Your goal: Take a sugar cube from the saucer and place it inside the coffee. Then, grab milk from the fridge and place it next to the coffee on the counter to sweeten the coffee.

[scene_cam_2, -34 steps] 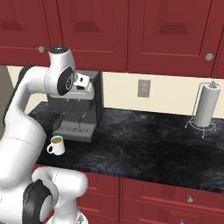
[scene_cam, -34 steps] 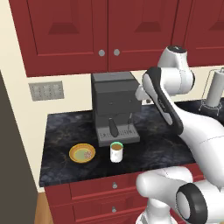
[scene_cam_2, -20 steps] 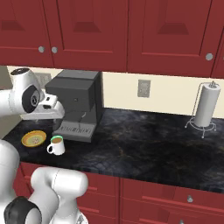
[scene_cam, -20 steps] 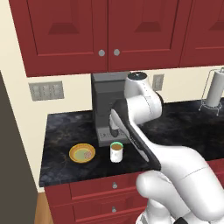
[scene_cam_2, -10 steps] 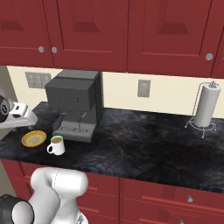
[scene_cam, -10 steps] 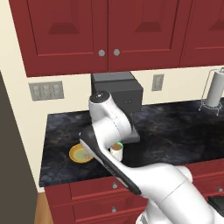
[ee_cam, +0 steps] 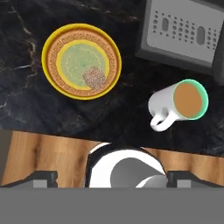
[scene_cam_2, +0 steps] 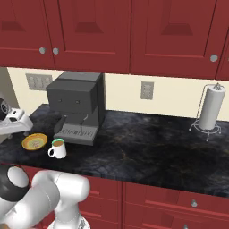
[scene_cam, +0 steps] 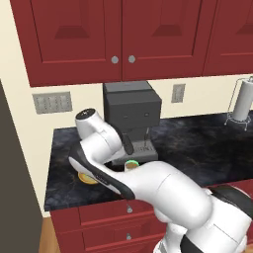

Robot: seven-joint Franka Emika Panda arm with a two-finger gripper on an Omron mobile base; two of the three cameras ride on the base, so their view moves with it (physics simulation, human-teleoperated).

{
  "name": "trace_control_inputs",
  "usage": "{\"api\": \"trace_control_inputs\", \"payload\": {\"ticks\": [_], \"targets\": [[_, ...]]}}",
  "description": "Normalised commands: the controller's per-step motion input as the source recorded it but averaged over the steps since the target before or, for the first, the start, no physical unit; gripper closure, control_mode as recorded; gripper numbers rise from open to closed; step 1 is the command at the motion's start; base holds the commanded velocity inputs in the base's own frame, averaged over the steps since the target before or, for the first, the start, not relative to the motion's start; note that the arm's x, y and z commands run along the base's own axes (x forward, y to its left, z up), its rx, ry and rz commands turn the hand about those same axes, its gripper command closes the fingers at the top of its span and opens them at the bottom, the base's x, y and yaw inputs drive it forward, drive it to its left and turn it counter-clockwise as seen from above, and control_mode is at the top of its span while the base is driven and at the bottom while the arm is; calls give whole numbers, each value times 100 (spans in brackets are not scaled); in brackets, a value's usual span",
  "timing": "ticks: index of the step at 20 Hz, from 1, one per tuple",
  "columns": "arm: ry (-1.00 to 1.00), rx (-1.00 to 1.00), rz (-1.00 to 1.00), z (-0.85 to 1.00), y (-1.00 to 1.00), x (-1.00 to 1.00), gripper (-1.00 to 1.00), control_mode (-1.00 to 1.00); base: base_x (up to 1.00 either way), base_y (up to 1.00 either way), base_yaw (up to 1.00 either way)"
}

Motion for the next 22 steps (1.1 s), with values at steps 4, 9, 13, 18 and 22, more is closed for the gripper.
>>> {"api": "trace_control_inputs", "payload": {"ticks": [4, 9, 13, 18, 22], "targets": [[0, 0, 0, -49, 28, 35, -100, -100, 0, 0, 0], [0, 1, 0, -35, 5, 22, -100, -100, 0, 0, 0], [0, 1, 0, -14, 0, 17, -100, -100, 0, 0, 0], [0, 0, 0, -13, 0, 20, -100, -100, 0, 0, 0], [0, 0, 0, -10, 2, 7, -100, -100, 0, 0, 0]]}}
